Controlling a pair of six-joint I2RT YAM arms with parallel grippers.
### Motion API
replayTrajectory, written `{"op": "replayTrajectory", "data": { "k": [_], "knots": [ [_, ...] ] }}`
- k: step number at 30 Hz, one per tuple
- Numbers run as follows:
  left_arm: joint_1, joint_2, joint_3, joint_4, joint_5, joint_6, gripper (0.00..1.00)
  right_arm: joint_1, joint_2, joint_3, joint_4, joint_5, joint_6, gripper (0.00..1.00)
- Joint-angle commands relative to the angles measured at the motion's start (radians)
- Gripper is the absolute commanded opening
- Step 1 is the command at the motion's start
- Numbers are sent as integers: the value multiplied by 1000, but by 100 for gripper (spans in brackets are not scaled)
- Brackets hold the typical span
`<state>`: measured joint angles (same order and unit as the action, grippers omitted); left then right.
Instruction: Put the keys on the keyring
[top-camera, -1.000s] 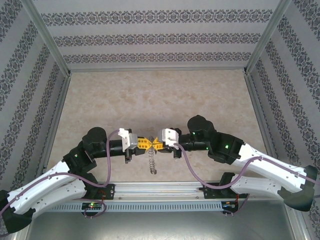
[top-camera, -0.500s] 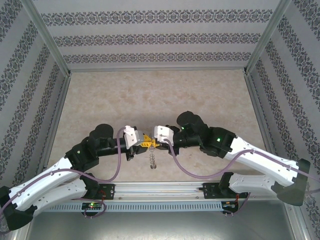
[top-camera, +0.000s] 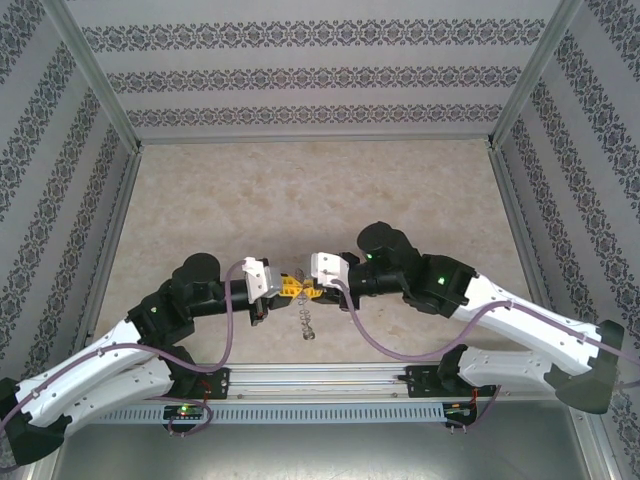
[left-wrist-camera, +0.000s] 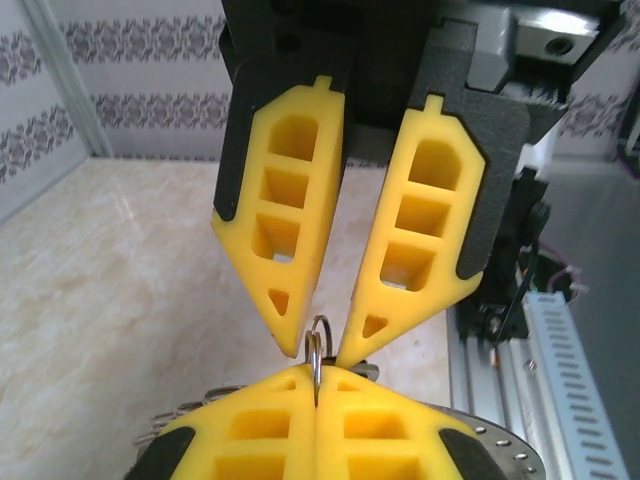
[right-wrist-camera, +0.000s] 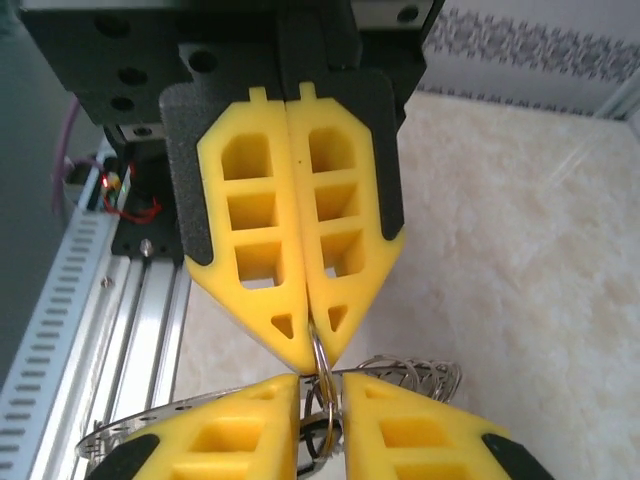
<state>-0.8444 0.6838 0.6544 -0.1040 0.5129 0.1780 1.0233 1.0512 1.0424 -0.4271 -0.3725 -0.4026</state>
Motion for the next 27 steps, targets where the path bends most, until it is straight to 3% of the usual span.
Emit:
{"op": "replayTrajectory", "data": {
  "k": [1, 9, 13, 18, 22, 27],
  "knots": [
    [-11, -18, -12, 183, 97, -72, 0, 0, -51, -54, 137, -72, 54, 18],
    [-12, -43, -46, 303, 134, -145, 0, -6, -68, -91, 196, -93, 85, 14],
    [-12, -43, -48, 309, 129, -152, 0, -9, -73, -91, 192, -61, 80, 0],
    [-12, -19, 21, 77, 22, -43, 1, -8, -54, -52, 113, 9, 25, 0],
    [-12, 40, 81, -76, -30, 43, 11, 0, 11, 27, 11, 35, -35, 0],
    [-13, 96, 96, -107, -50, 52, 14, 18, 102, 116, -81, 51, -86, 0]
  ]
}}
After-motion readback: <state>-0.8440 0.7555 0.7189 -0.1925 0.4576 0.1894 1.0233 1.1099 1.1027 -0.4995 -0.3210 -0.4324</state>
